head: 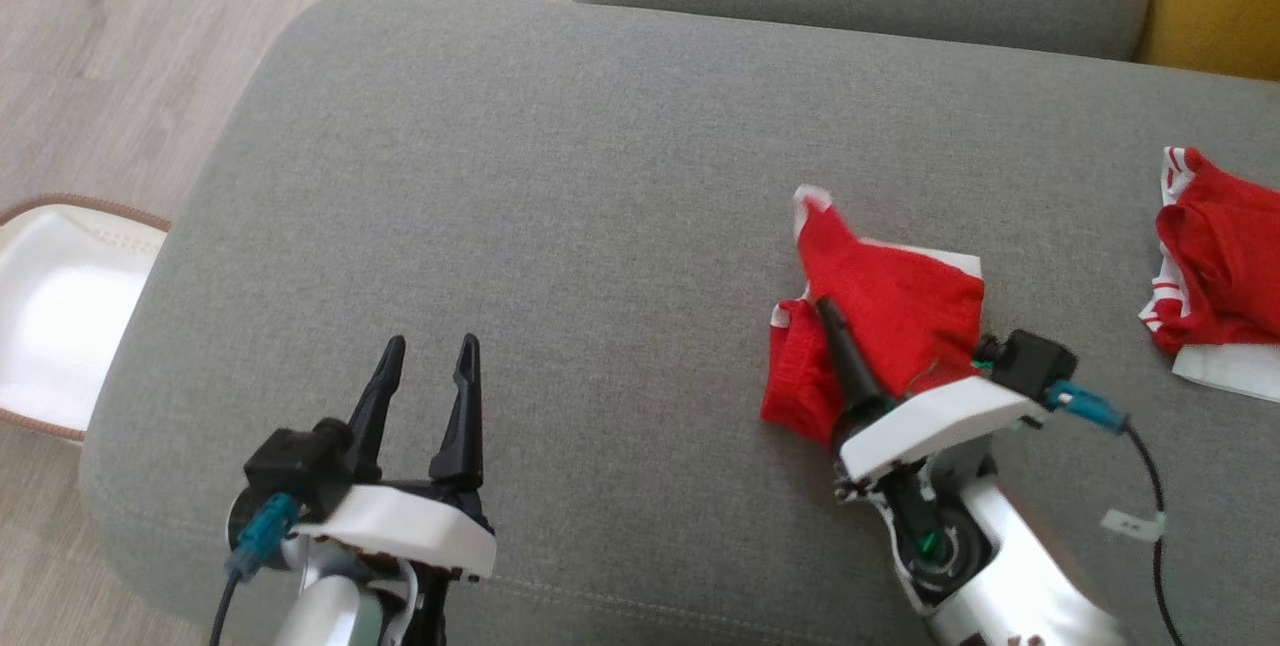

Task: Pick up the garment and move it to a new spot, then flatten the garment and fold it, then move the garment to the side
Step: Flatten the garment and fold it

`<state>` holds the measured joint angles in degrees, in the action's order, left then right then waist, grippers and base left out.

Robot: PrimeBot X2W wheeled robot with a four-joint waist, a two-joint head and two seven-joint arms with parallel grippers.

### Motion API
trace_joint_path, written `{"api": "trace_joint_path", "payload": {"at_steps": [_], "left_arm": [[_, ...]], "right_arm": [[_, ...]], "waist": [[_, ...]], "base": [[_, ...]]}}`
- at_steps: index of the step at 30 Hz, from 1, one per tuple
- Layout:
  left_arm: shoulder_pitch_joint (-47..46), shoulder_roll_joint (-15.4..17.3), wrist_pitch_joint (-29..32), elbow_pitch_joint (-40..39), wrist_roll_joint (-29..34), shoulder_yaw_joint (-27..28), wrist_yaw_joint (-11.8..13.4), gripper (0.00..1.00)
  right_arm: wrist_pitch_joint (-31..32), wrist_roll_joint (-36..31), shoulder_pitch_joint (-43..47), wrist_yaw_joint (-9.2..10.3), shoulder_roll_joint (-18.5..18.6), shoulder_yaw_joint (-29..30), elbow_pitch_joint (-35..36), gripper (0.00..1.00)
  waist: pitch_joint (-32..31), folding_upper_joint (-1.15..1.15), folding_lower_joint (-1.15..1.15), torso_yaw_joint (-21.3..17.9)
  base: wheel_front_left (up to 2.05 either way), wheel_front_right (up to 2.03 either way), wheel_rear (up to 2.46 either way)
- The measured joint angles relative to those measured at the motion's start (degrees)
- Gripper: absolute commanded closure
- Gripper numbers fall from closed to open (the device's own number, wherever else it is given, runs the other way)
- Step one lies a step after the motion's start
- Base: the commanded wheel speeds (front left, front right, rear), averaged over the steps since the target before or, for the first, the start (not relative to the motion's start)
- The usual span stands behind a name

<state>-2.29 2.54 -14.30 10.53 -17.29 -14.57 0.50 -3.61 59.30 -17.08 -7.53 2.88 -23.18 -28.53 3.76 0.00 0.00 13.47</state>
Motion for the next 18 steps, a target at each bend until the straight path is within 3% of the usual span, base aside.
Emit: {"api": "trace_joint_path", "payload": {"at_steps": [1,10,18], "left_arm": [[0.01,0.00,0.00,0.00,0.00,0.00,0.01,0.00],[0.94,0.01,0.00,0.00,0.00,0.10,0.07,0.00],[0.94,0.01,0.00,0.00,-0.02,0.02,0.09,0.00]], "right_arm": [[-0.02,-0.31,0.02,0.00,0.01,-0.76,-0.69,0.00],[-0.13,0.43,-0.02,0.00,0.04,-8.42,-2.12,0.00],[5.81,1.03,-0.19,0.00,0.11,-14.03,-7.95,0.00]], "waist": [[-0.05,0.00,0.00,0.06],[0.13,0.00,0.00,-0.34],[0.28,0.00,0.00,-0.82]], "base": [[0.00,0.00,0.00],[0.00,0.00,0.00],[0.00,0.00,0.00]]}}
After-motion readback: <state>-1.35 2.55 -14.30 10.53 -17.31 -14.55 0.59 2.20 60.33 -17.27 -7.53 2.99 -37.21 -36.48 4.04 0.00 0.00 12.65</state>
